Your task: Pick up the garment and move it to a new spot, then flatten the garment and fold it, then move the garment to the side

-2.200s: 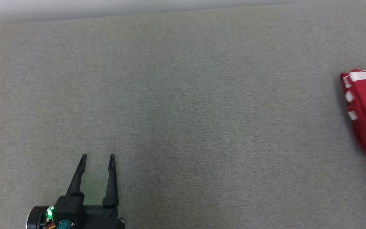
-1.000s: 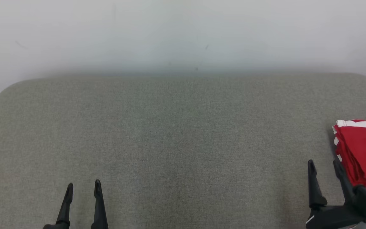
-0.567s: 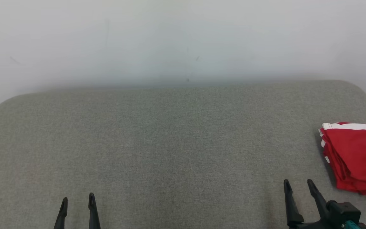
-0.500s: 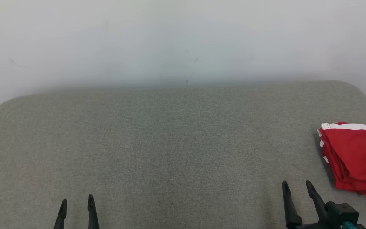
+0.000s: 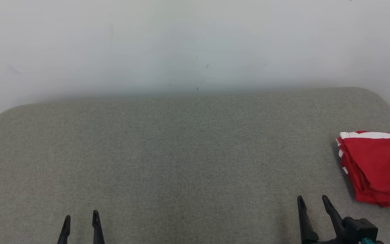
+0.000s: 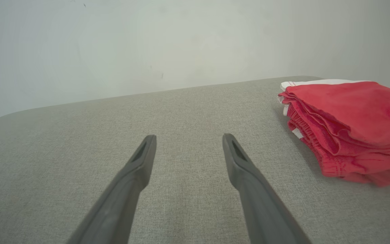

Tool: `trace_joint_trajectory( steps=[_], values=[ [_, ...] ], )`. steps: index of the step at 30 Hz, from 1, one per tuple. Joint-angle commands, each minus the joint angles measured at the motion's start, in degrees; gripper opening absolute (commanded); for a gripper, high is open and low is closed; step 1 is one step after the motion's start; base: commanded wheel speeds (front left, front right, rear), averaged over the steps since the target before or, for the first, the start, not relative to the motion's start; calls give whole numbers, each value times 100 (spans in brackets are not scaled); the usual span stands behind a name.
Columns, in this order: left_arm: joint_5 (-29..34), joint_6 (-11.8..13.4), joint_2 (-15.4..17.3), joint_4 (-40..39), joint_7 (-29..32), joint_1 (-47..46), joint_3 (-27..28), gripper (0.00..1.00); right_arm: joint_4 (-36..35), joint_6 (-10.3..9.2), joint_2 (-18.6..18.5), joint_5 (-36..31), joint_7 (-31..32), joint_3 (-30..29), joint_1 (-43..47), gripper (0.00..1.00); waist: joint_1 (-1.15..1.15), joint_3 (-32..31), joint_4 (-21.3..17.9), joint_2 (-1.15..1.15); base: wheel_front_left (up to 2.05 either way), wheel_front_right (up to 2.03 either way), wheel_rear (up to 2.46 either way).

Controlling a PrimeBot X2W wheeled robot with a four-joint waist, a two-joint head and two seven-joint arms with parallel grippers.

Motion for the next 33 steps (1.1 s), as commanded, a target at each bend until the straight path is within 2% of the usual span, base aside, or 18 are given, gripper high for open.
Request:
trace_joint_trajectory(
  steps=[1, 8, 9, 15, 33],
  values=[
    [-91, -6, 6, 0, -15, 57, 15, 100, 7, -15, 27, 23, -20, 21, -20, 100, 0, 6, 0, 0, 0, 0, 0],
    [-82, -14, 6, 2, -15, 46, 35, 100, 37, -15, 32, 45, -37, 17, -53, 100, 0, 23, -7, 0, 0, 0, 0],
    [-90, -23, 0, 11, 0, 0, 21, 0, 48, 0, 7, 17, -8, 13, -34, 0, 0, 23, -7, 0, 0, 0, 0],
    [-199, -40, -19, 251, 67, -2, 39, 0, 300, 0, 14, 119, 69, -12, 24, 0, 0, 26, -7, 0, 0, 0, 0],
    [-2151, -247, -13, 277, 575, -278, 192, 0, 260, -2, 16, 2203, 426, -43, -206, 0, 0, 57, 0, 0, 0, 0, 0]
  ],
)
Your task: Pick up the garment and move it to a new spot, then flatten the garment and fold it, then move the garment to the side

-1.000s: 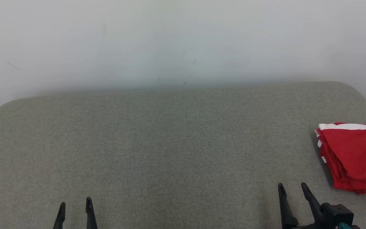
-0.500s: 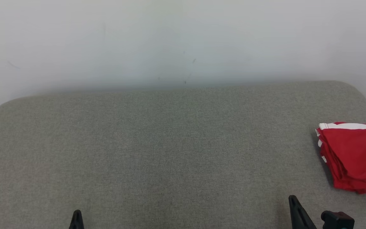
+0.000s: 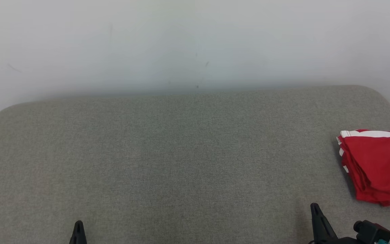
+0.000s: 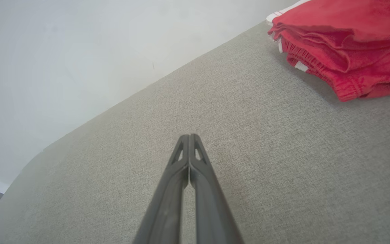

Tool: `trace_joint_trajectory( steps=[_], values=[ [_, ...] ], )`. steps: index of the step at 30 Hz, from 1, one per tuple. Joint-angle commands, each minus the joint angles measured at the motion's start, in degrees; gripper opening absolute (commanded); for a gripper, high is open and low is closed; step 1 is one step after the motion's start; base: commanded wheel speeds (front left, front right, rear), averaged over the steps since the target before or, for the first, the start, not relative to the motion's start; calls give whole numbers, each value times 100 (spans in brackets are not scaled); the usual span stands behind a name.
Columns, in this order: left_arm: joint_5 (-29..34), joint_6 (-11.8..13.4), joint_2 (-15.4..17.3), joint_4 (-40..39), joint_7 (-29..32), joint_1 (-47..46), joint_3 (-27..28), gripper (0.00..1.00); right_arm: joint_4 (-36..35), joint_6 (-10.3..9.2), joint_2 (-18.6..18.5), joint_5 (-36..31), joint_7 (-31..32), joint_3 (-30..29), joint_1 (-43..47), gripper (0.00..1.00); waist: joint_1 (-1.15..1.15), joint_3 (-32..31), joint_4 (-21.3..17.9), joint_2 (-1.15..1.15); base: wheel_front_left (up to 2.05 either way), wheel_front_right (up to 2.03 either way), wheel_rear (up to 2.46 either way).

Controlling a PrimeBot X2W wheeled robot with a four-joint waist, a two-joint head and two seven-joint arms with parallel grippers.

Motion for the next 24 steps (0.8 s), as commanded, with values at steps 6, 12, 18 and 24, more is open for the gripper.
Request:
trace_joint_trajectory(
  steps=[6, 12, 18, 24],
  values=[
    [-686, -73, 12, -67, 169, -227, 74, 0, -108, -3, 0, 749, 118, -16, -208, 0, 0, 11, 3, 0, 0, 0, 0],
    [-1176, -126, 14, -58, 302, -298, 116, 0, -114, -3, 0, 1278, 210, -26, -270, 0, 0, 21, 5, 0, 0, 0, 0],
    [-1641, -177, 16, -48, 423, -364, 155, 0, -117, -4, 1, 1771, 295, -36, -326, 0, 0, 31, 7, 0, 0, 0, 0],
    [-2009, -213, 17, -40, 522, -420, 186, 0, -121, -5, 1, 2162, 365, -44, -373, 0, 0, 39, 9, 0, 0, 0, 0]
  ],
)
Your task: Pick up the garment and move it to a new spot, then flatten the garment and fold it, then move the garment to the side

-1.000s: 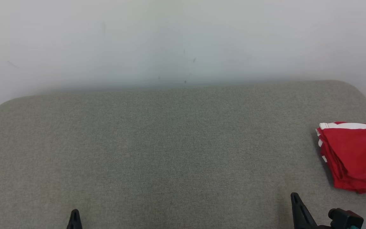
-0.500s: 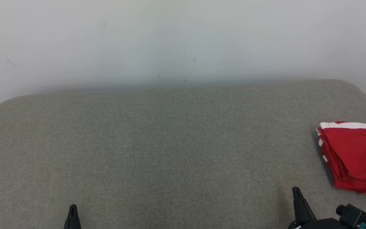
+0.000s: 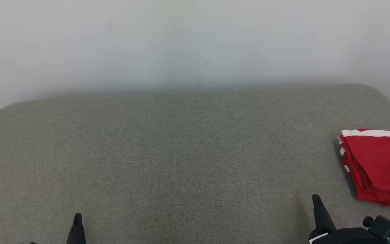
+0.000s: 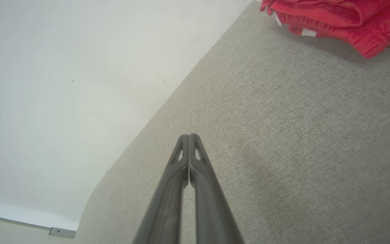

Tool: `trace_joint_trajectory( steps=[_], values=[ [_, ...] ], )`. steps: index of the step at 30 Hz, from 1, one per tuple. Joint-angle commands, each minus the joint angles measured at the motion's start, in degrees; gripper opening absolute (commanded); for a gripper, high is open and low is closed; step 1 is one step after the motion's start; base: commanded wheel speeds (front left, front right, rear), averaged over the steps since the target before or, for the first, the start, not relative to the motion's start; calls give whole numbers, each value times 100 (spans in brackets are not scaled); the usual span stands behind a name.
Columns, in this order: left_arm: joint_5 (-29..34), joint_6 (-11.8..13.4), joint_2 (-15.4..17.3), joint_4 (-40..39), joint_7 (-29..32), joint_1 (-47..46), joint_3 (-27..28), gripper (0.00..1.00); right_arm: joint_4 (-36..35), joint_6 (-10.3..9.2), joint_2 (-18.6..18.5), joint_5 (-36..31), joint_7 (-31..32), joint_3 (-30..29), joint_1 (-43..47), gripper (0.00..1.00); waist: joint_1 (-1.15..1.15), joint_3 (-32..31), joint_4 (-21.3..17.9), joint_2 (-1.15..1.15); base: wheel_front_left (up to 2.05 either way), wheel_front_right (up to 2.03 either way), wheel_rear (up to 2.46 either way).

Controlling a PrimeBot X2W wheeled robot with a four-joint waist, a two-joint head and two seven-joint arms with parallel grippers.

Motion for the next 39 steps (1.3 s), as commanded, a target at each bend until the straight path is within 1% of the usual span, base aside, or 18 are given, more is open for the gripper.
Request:
trace_joint_trajectory(
  steps=[1, 18, 39],
  values=[
    [-166, -23, 16, -48, 24, -150, 34, 0, -76, -5, 3, 166, 23, -11, -132, 0, 0, 1, 0, 0, 0, 0, 0],
    [-1275, -147, 20, -23, 318, -306, 127, 0, -83, -7, 5, 1341, 229, -36, -265, 0, 0, 30, 7, 0, 0, 0, 0],
    [-2406, -265, 26, 5, 629, -474, 224, 0, -91, -8, 8, 2567, 452, -62, -404, 0, 0, 65, 14, 0, 0, 0, 0]
  ],
)
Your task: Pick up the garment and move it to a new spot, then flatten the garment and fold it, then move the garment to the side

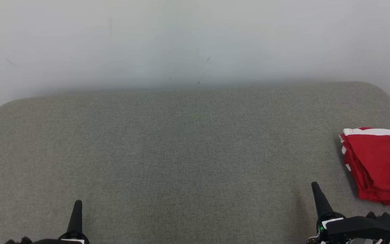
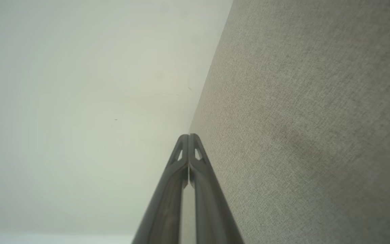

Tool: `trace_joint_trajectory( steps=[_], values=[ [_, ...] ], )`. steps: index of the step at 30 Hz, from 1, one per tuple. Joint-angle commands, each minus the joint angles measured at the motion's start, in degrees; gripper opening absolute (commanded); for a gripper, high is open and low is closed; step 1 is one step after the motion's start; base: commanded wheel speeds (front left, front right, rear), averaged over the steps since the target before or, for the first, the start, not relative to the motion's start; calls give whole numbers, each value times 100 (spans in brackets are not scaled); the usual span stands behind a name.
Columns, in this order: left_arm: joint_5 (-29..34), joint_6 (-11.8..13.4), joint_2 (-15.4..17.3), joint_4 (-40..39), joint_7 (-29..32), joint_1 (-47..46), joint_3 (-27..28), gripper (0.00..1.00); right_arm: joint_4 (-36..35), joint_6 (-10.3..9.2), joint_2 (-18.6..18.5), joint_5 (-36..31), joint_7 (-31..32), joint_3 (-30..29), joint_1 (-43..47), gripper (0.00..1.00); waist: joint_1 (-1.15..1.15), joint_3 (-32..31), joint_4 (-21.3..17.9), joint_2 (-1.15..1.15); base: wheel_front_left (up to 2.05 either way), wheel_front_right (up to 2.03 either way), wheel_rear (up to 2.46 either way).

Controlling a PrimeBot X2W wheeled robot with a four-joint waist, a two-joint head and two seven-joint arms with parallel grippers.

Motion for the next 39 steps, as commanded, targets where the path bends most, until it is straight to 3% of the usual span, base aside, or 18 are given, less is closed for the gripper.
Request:
trace_joint_trajectory(
  steps=[1, 39],
  values=[
    [-178, -25, 22, -17, 41, -128, 33, 0, -54, -7, 8, 199, 39, -13, -96, 0, 0, 4, 1, -1, 0, 0, 0],
    [-1814, -211, 28, 25, 473, -341, 169, 0, -56, -11, 13, 1916, 348, -47, -279, 0, 0, 67, 15, -1, 0, 0, 0]
  ],
)
